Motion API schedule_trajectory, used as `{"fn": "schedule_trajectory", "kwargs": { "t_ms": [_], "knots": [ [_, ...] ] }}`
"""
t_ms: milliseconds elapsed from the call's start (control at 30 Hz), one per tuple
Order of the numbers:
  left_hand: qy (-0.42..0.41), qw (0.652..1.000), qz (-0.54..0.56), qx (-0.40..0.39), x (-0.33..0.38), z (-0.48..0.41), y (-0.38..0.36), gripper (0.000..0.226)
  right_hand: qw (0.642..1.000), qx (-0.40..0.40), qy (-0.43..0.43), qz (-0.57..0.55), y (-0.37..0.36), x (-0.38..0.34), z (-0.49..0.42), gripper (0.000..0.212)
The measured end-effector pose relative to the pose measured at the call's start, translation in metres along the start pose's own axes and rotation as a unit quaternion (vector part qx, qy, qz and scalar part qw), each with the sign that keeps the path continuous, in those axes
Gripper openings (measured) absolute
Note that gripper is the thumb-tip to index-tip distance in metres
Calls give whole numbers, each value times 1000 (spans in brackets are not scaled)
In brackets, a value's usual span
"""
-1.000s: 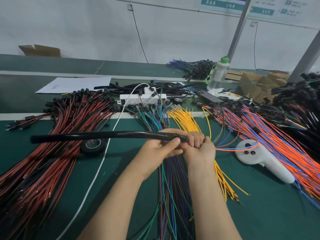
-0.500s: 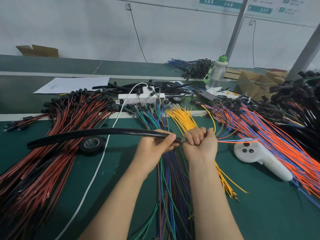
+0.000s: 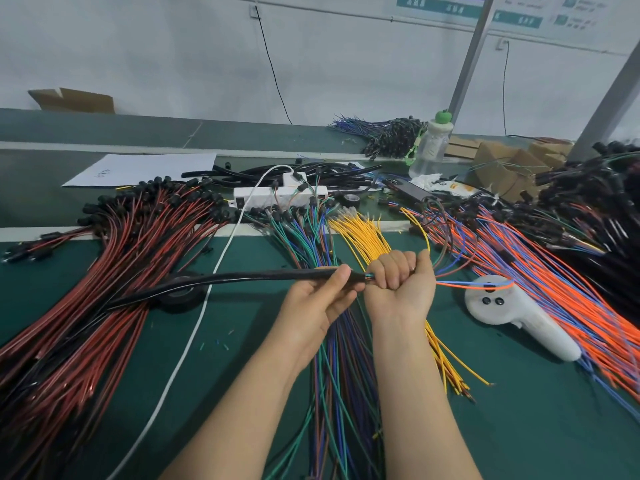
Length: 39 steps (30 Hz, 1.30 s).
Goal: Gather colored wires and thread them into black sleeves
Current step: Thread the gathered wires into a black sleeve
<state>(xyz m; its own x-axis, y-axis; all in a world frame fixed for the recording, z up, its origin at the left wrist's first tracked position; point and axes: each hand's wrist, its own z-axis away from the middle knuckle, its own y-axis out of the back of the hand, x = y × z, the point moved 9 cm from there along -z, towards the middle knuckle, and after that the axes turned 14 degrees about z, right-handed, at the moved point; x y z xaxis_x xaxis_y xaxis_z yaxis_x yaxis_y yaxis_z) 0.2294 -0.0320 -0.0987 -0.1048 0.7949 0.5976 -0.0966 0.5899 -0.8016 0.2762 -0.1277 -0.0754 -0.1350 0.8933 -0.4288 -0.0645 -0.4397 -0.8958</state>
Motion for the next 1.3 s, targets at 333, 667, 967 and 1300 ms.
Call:
{"fn": "schedule_trajectory", "kwargs": {
  "t_ms": [333,667,967,1300],
  "knots": [
    [-32,998,25,44,3,-3,5,13,998,-35,45,30,-10,-3,1,49],
    [-51,998,11,32,6,1,-3,10,980,15,107,169,-7,-3,-2,52],
    [-124,990,-69,18,52,4,-2,10,951,-113,-7,286,-32,34,3,39],
    [-143,989,-13,25,79,2,3,13,963,78,104,235,-29,-5,-7,46]
  ]
}}
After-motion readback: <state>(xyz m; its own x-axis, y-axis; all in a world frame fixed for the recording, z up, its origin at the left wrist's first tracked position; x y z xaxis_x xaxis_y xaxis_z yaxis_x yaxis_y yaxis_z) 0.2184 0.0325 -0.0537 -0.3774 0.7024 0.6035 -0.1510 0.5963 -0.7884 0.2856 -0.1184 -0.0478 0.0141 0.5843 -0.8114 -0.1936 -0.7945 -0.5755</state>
